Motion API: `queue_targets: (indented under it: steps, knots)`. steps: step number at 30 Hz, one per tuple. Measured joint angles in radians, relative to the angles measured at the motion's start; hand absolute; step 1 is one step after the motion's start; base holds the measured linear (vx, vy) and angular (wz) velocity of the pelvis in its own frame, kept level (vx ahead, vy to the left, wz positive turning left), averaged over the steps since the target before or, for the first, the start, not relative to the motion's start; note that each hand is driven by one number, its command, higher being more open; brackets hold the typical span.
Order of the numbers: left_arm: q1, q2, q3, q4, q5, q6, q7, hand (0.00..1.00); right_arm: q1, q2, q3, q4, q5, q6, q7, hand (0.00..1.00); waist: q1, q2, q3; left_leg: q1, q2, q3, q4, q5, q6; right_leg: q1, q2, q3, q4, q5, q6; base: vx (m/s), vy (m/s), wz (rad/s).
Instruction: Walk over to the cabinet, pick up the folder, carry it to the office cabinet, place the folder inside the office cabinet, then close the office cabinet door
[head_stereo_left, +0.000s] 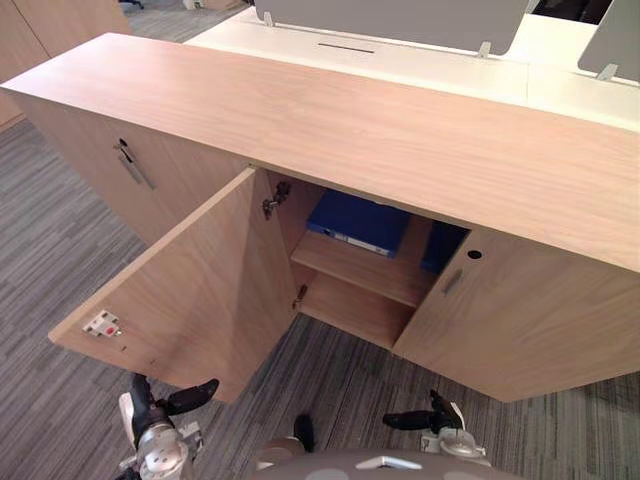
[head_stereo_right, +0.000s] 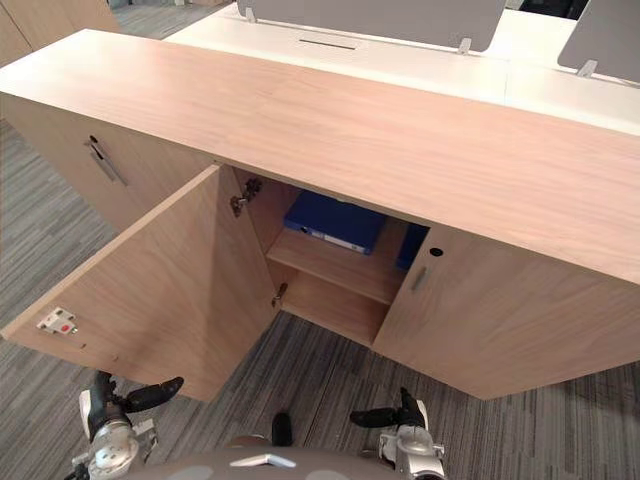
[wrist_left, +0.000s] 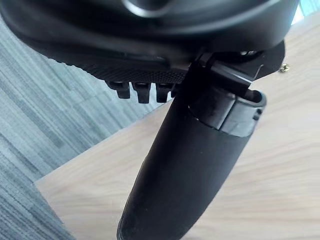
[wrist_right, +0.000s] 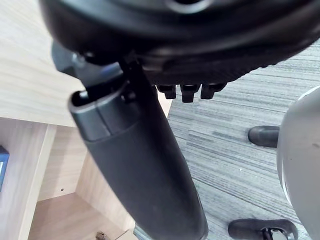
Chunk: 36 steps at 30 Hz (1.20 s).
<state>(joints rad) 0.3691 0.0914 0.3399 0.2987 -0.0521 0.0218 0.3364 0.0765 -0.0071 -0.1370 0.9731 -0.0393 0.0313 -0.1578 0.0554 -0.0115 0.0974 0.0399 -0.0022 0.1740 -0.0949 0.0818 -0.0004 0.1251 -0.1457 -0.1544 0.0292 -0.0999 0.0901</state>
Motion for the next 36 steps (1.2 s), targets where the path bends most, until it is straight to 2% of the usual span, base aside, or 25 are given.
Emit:
queue_targets:
  steps: [10, 17, 23, 36]
  knots:
    - [-0.048, -0.010, 0.104, -0.035, -0.115, -0.075, 0.072, 1.00, 0.012, -0.002, -0.001, 0.003, 0.000, 0.001, -0.008, 1.00, 0.000, 0.009, -0.013, 0.037, 0.019, 0.008, 0.000, -0.013, -0.018, 0.035, 0.023, 0.008, -0.006, -0.009, -0.015, 0.00, -0.031, -0.04]
    - [-0.073, -0.020, 0.157, -0.034, -0.116, -0.078, 0.082, 1.00, 0.016, -0.003, -0.001, 0.003, 0.000, 0.002, -0.019, 1.00, -0.001, 0.009, -0.013, 0.055, 0.034, 0.008, -0.001, -0.021, -0.032, 0.057, 0.038, 0.008, -0.015, -0.016, -0.025, 0.00, -0.033, -0.01]
    - [-0.075, -0.020, 0.160, -0.029, -0.139, -0.079, 0.098, 1.00, 0.016, -0.004, -0.001, 0.004, 0.000, 0.002, -0.021, 1.00, 0.000, 0.009, -0.013, 0.061, 0.041, 0.008, -0.001, -0.027, -0.042, 0.065, 0.045, 0.008, -0.017, -0.021, -0.031, 0.00, -0.006, 0.00]
    - [-0.082, -0.023, 0.179, 0.011, -0.193, -0.099, 0.100, 1.00, 0.013, -0.005, -0.001, 0.008, 0.000, 0.002, -0.027, 1.00, -0.007, 0.009, -0.012, 0.072, 0.042, 0.009, -0.001, -0.028, -0.043, 0.074, 0.045, 0.009, -0.016, -0.021, -0.031, -0.01, 0.002, 0.00]
